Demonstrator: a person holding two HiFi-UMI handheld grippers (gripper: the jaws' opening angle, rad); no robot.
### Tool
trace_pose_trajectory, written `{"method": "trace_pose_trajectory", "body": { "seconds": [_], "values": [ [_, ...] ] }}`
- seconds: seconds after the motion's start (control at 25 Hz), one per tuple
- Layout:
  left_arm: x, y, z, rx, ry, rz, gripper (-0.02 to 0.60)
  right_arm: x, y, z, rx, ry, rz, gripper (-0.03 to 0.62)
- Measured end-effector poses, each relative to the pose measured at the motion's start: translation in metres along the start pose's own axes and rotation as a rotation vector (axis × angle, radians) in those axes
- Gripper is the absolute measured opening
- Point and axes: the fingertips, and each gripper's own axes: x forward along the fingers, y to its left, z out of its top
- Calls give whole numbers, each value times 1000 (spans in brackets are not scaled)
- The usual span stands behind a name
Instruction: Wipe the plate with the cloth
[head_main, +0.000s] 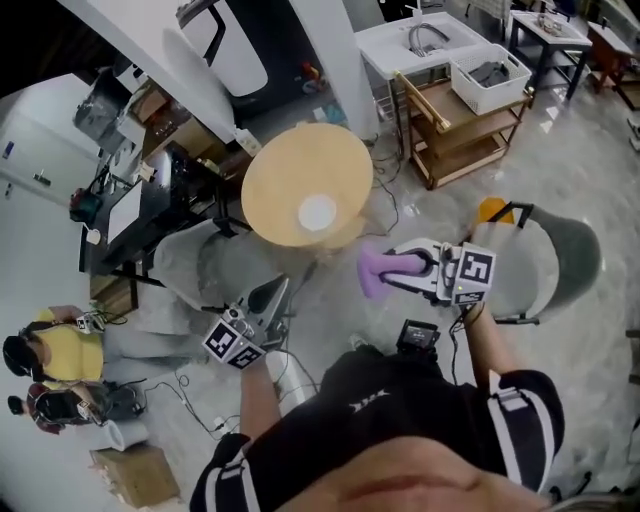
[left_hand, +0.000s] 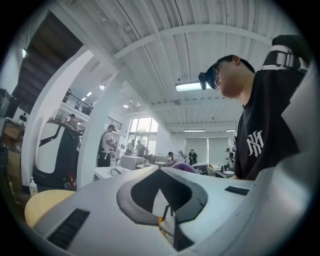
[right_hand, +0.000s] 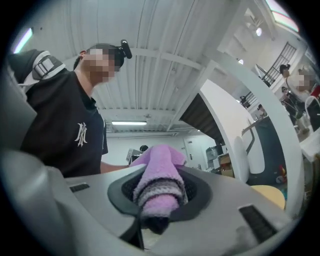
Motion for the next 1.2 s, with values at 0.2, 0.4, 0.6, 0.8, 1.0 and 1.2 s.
{"method": "trace_pose_trajectory", "body": {
  "seconds": [0.2, 0.4, 0.6, 0.8, 1.0, 1.2],
  "values": [
    [7, -16, 10, 60, -2, -75, 12, 20, 9, 25, -87, 9, 9, 97],
    [-13, -10, 21, 126, -36, -129, 12, 30, 21, 34, -103, 34, -56, 97],
    [-61, 15, 20, 108, -36, -101, 12, 70, 21, 15, -128, 141, -169, 95],
    [-83, 49, -24, -35, 46, -7, 12, 104, 25, 11, -107, 158, -159, 95],
    [-90, 31, -34, -21, 92, -89, 14, 106, 20, 10, -9, 77, -189, 94],
    [-85, 27, -40, -37, 93, -94, 12, 102, 31, 8, -23, 90, -194, 94]
  ]
}}
